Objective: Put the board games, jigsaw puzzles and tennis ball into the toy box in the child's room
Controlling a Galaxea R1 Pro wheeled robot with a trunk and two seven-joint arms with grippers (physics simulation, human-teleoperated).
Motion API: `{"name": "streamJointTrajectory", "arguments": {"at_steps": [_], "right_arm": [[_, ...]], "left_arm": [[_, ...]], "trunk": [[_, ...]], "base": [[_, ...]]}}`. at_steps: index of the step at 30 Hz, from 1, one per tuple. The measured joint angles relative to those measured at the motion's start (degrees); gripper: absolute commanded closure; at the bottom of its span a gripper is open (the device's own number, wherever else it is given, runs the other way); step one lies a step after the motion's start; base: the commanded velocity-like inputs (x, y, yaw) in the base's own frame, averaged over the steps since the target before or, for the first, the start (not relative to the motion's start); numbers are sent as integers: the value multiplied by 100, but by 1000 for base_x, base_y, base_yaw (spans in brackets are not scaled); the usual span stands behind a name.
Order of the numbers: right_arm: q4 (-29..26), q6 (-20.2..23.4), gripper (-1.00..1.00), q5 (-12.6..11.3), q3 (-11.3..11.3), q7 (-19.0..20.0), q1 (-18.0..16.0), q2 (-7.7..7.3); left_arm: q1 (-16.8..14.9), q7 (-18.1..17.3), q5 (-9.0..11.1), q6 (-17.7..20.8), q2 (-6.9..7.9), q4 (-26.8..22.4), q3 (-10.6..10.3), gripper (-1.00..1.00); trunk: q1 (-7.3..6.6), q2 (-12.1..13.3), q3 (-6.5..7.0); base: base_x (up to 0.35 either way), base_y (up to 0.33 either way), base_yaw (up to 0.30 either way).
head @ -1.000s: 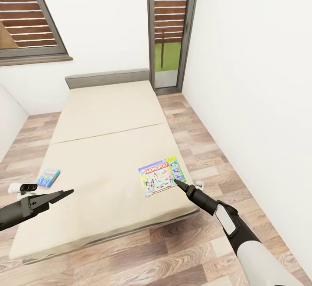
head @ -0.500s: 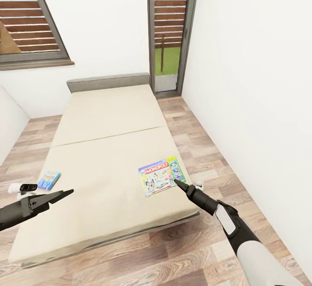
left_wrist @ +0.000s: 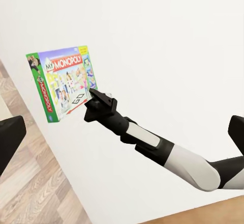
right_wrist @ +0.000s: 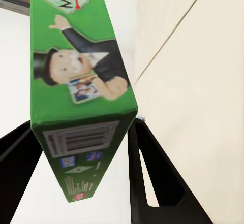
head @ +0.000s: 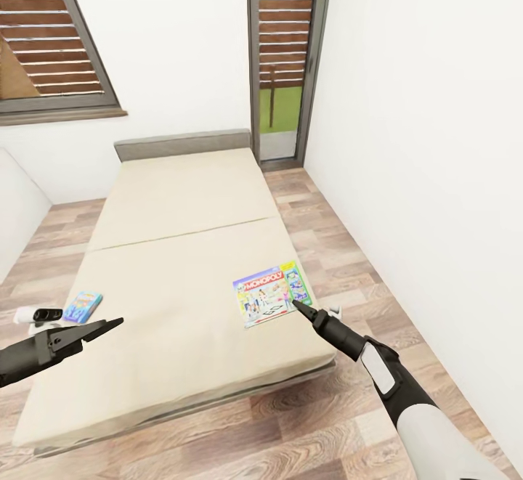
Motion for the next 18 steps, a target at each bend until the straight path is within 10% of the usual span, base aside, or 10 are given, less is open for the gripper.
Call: {"name": "streamJointTrajectory", "arguments": {"at_steps": [18], "right_arm": [[9,-10,100,1,-3,0,0,-5]], "left_arm": [[1,0,-8,0,0,0,6,-100]], "trunk": [[0,0,172]], "base": [[0,0,56]]}}
